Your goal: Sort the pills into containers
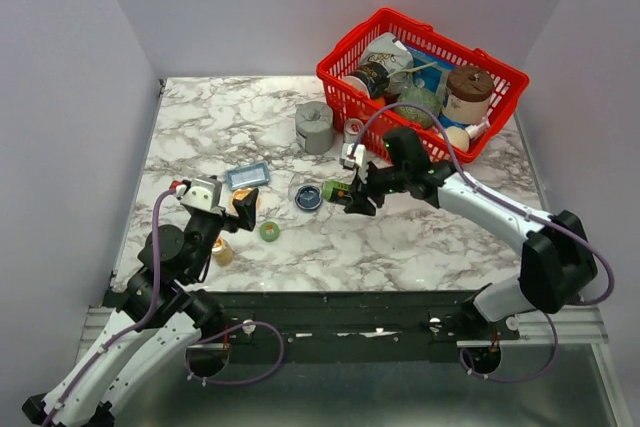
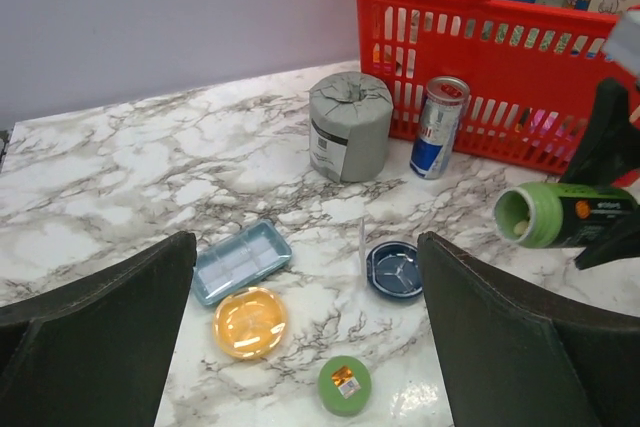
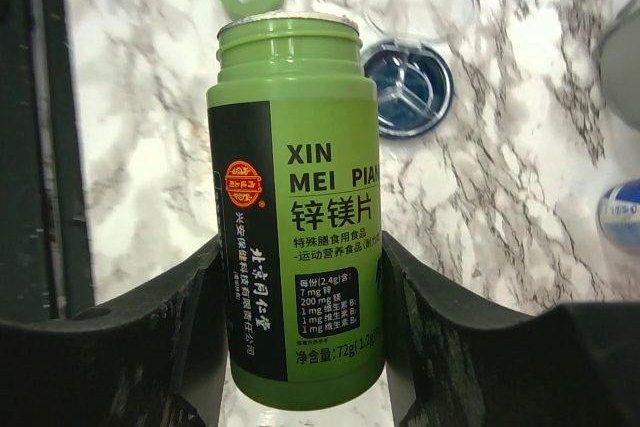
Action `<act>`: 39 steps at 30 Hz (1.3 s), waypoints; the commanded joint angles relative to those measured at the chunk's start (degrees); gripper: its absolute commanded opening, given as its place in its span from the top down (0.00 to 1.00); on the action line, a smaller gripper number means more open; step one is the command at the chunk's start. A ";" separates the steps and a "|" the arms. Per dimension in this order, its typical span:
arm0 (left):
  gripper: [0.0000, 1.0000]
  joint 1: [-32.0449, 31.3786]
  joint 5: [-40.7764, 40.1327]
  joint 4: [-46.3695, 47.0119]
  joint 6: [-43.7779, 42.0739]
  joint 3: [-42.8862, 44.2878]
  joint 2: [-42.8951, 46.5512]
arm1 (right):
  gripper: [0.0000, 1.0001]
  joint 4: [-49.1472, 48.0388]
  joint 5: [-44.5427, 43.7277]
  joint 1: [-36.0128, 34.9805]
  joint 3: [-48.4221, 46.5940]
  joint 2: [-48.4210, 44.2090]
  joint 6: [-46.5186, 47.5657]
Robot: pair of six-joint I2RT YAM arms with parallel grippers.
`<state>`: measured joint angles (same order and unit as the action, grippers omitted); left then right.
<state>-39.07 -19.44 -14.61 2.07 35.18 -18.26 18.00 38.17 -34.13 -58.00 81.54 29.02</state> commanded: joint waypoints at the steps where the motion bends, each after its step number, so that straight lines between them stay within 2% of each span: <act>1: 0.01 0.13 -2.35 6.78 -1.71 -3.44 2.53 | 0.88 2.29 -7.93 -0.59 -5.01 5.55 3.42; 16: 0.01 0.22 -2.97 6.53 -4.88 -5.65 3.50 | 0.89 8.80 -15.76 -2.78 -16.00 21.37 4.12; 30: 0.01 0.75 -1.30 6.17 -5.23 -5.12 2.62 | 0.89 15.66 -21.47 -5.15 -22.68 27.88 5.88; 39: 0.01 1.63 0.19 6.26 -5.05 -5.03 2.70 | 0.89 20.32 -24.20 -6.74 -24.62 28.68 7.63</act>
<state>-38.15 -20.73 -9.15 -2.39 29.54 -15.53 34.89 16.53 -39.57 -80.31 109.21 34.92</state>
